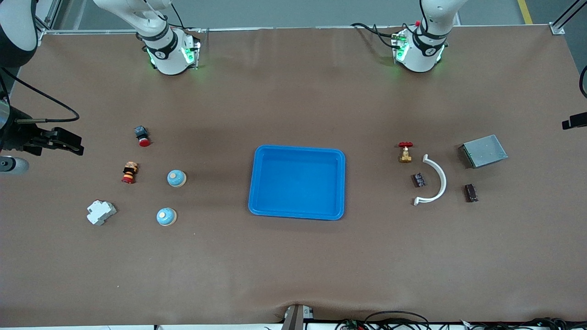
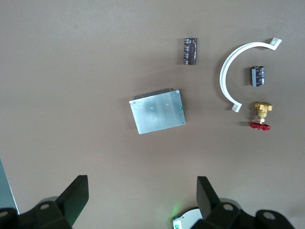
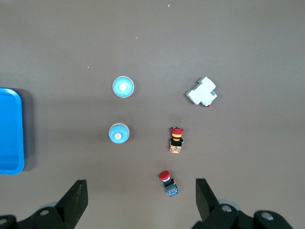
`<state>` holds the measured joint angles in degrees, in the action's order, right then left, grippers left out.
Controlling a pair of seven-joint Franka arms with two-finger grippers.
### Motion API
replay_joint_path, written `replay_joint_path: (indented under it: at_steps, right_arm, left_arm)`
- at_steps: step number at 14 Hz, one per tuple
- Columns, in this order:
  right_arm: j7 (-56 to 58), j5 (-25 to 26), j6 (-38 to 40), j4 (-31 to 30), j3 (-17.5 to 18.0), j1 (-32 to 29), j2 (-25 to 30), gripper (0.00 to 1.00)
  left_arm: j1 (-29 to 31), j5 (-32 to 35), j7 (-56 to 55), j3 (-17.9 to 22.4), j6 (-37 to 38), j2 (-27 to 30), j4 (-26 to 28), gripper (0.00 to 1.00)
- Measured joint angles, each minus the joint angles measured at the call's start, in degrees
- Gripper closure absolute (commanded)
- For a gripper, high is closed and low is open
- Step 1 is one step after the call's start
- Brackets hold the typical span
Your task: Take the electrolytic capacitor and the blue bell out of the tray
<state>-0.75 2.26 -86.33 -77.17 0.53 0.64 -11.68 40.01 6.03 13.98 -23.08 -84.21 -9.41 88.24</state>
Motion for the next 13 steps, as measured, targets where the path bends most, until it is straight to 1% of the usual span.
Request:
replay_joint_path:
  at_steps: [2, 4, 5, 8, 9, 13]
  right_arm:
    - [0.0, -0.01, 0.0, 0.0, -0.15, 0.03, 0.13, 0.0]
    - [0.0, -0.19, 0.0, 0.0, -0.16, 0.09, 0.19, 0.0]
    - [0.0, -0.34, 0.0, 0.0, -0.16, 0.13, 0.23, 0.0]
    - [0.0, -0.62, 0.0, -0.12, -0.23, 0.14, 0.39, 0.0]
    - [0.0, -0.66, -0.1, -0.57, -0.3, 0.14, 0.64, 0.0]
    - [0.0, -0.69, -1.58, -4.02, -0.81, 0.06, 2.69, 0.0]
  left_arm:
    - [-0.22, -0.51, 0.0, -0.04, 0.35, 1.73, 0.04, 0.0]
    - [-2.59, -0.61, 0.0, 1.19, 0.49, 2.92, 0.09, 0.0]
    - [-5.56, -0.63, -0.03, 3.33, 0.51, 3.39, 0.13, 0.0]
    - [-16.4, -0.67, -0.85, 11.51, 0.55, 4.12, 0.26, 0.0]
    - [-19.28, -0.68, -1.62, 13.57, 0.56, 4.14, 0.29, 0.0]
    - [-28.6, -1.04, -5.05, 19.29, 0.56, 4.13, 0.41, 0.0]
